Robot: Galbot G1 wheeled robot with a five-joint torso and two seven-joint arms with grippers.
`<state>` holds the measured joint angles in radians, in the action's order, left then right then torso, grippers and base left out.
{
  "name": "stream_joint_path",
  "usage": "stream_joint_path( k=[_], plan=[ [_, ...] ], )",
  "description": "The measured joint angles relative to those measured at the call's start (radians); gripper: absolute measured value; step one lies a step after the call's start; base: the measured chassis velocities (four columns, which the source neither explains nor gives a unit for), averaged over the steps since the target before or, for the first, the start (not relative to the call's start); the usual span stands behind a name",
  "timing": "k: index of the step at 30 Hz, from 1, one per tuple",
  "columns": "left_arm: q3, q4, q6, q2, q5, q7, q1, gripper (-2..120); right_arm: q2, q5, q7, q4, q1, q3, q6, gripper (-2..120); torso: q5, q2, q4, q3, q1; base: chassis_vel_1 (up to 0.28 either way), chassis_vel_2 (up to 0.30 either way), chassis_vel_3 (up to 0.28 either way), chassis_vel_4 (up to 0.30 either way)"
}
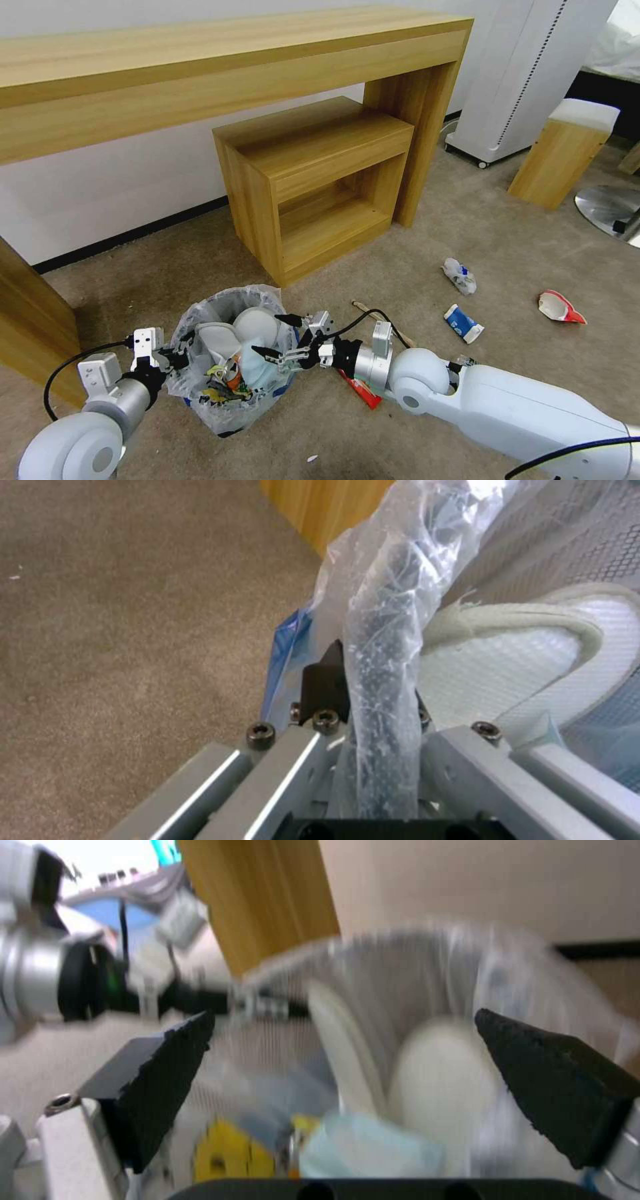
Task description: Pick up the trash bin and place the garbage on the floor into it.
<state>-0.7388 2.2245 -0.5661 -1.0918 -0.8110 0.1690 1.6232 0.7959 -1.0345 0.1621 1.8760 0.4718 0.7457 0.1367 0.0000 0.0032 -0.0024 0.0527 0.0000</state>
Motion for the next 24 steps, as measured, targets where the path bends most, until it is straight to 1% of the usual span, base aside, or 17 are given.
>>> stream_joint_path(
  k=[2, 3, 4, 5, 6, 7, 9, 10, 12, 13, 14, 15, 17, 21, 22, 24],
  plan=[
    [0.002, -0.005, 0.0, -0.001, 0.004, -0.001, 0.0, 1, 0.015, -0.01, 0.0, 0.009, 0.012, -0.043, 0.007, 100, -0.0001, 0.0, 0.0001, 0.0, 0.0, 0.0, 0.0, 0.0, 0.0],
    [0.002, -0.005, 0.0, -0.001, 0.004, -0.001, 0.0, 1, 0.015, -0.01, 0.0, 0.009, 0.012, -0.043, 0.007, 100, -0.0001, 0.0, 0.0001, 0.0, 0.0, 0.0, 0.0, 0.0, 0.0],
    [0.002, -0.01, 0.0, -0.001, 0.005, -0.001, 0.0, 1, 0.023, -0.02, -0.004, 0.019, 0.02, -0.081, 0.007, 100, 0.0, 0.0, 0.0002, 0.0, 0.0, 0.0, 0.0, 0.0, 0.0],
    [0.002, -0.01, 0.001, 0.0, 0.005, -0.001, -0.001, 1, 0.023, -0.021, -0.006, 0.021, 0.021, -0.088, 0.007, 100, 0.0, 0.0, 0.0002, 0.0, 0.0, 0.0, 0.0, 0.0, 0.0],
    [0.0, -0.015, 0.001, 0.001, 0.005, -0.002, -0.002, 1, 0.023, -0.032, -0.013, 0.029, 0.03, -0.134, 0.007, 100, -0.0001, 0.0, 0.0002, 0.0, 0.0, 0.0, 0.0, 0.0, 0.0],
    [0.0, -0.015, 0.001, 0.001, 0.005, -0.002, -0.002, 1, 0.023, -0.032, -0.013, 0.029, 0.03, -0.134, 0.007, 100, -0.0001, 0.0, 0.0002, 0.0, 0.0, 0.0, 0.0, 0.0, 0.0],
    [-0.003, -0.022, 0.002, 0.003, 0.004, -0.002, -0.004, 1, 0.009, -0.038, -0.022, 0.03, 0.048, -0.191, 0.004, 100, 0.0, 0.0, 0.0003, 0.0, 0.0, 0.0, 0.0, 0.0, 0.0],
    [-0.003, -0.022, 0.002, 0.003, 0.004, -0.002, -0.004, 1, 0.009, -0.038, -0.022, 0.03, 0.048, -0.191, 0.004, 100, 0.0, 0.0, 0.0003, 0.0, 0.0, 0.0, 0.0, 0.0, 0.0],
    [-0.007, -0.03, 0.005, 0.009, 0.003, -0.003, -0.004, 1, -0.027, -0.039, -0.03, 0.022, 0.081, -0.258, 0.002, 100, 0.0, 0.0, 0.0002, 0.0, 0.0, 0.0, 0.0, 0.0, 0.0],
    [-0.008, -0.033, 0.006, 0.011, 0.003, -0.003, -0.005, 1, -0.041, -0.038, -0.032, 0.017, 0.093, -0.279, 0.001, 100, 0.0001, 0.0, 0.0001, 0.0, 0.0, 0.0, 0.0, 0.0, 0.0],
    [-0.008, -0.033, 0.006, 0.011, 0.003, -0.003, -0.005, 1, -0.041, -0.038, -0.032, 0.017, 0.093, -0.279, 0.001, 100, 0.0001, 0.0, 0.0001, 0.0, 0.0, 0.0, 0.0, 0.0, 0.0],
    [-0.011, -0.04, 0.007, 0.016, -0.001, -0.004, -0.008, 1, -0.075, -0.033, -0.042, 0.005, 0.127, -0.331, -0.003, 100, 0.0, 0.0, -0.0001, 0.0, 0.0, 0.0, 0.0, 0.0, 0.0],
    [-0.011, -0.046, 0.009, 0.019, -0.004, -0.004, -0.013, 1, -0.111, -0.024, -0.061, -0.012, 0.173, -0.386, -0.014, 100, 0.0001, 0.0, -0.0002, 0.0, 0.0, 0.0, 0.0, 0.0, 0.0],
    [-0.01, -0.05, 0.009, 0.021, -0.005, -0.005, -0.016, 1, -0.136, -0.018, -0.084, -0.021, 0.217, -0.427, -0.034, 100, 0.0003, 0.0, 0.0, 0.0, 0.0, 0.0, 0.0, 0.0, 0.0],
    [-0.008, -0.052, 0.009, 0.021, -0.006, -0.005, -0.018, 1, -0.157, -0.005, -0.119, -0.032, 0.27, -0.458, -0.063, 100, 0.0, 0.0, 0.0, 0.0, 0.0, 0.0, 0.0, 0.0, 0.0],
    [-0.007, -0.053, 0.009, 0.021, -0.007, -0.005, -0.019, 1, -0.168, 0.008, -0.152, -0.047, 0.325, -0.486, -0.098, 100, 0.0002, 0.0, 0.0, 0.0, 0.0, 0.0, 0.0, 0.0, 0.0]
  ],
)
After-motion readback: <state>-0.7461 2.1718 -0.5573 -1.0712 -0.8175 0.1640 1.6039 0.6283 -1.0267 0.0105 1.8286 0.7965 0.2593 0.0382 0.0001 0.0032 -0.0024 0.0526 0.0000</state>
